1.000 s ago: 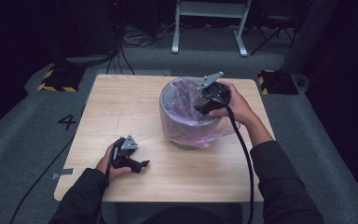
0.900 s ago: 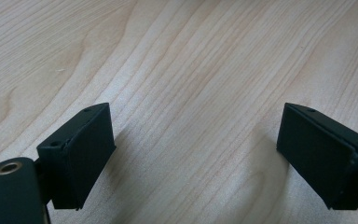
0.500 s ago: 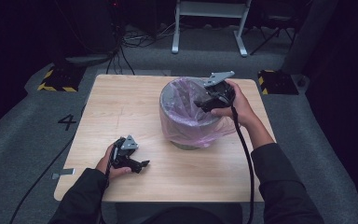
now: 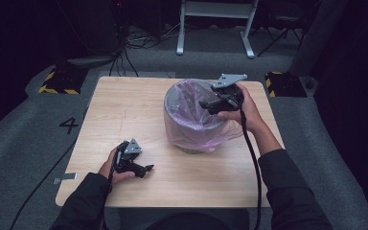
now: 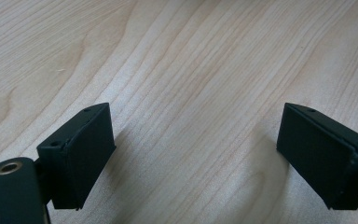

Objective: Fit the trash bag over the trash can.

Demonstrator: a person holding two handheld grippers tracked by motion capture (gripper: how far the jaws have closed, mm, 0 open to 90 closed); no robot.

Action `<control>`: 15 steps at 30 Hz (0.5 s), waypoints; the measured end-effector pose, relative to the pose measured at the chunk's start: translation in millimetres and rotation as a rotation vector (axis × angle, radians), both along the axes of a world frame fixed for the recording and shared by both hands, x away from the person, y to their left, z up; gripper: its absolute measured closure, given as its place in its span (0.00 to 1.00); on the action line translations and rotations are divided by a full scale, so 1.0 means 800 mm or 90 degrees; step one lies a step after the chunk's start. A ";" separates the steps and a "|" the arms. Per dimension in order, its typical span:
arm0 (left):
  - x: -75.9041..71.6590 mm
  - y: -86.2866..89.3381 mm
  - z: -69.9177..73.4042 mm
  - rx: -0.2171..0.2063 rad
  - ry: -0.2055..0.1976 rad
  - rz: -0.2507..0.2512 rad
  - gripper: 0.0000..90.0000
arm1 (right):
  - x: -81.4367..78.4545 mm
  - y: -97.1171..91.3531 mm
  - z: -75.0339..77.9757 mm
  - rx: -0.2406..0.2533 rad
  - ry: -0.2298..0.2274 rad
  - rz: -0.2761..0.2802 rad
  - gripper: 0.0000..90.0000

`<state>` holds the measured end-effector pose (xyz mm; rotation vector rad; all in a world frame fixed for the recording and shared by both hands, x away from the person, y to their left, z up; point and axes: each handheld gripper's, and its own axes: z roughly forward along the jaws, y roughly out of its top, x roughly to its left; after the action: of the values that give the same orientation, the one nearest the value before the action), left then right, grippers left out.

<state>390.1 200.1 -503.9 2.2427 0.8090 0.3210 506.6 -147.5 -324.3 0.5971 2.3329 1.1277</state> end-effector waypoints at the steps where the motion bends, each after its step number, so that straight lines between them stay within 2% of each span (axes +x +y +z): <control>1: 0.000 0.000 0.000 0.000 0.000 0.000 0.12 | -0.001 -0.001 0.001 0.004 -0.003 0.000 0.27; 3: 0.000 0.000 0.000 0.000 0.000 0.000 0.12 | -0.003 -0.002 0.001 0.018 -0.004 -0.002 0.27; 15: 0.000 0.000 0.000 0.000 0.000 0.000 0.12 | -0.016 -0.009 0.007 0.048 -0.015 -0.002 0.27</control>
<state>390.1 200.1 -503.9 2.2426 0.8091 0.3210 494.0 -154.4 -318.9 0.6098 2.2773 1.2190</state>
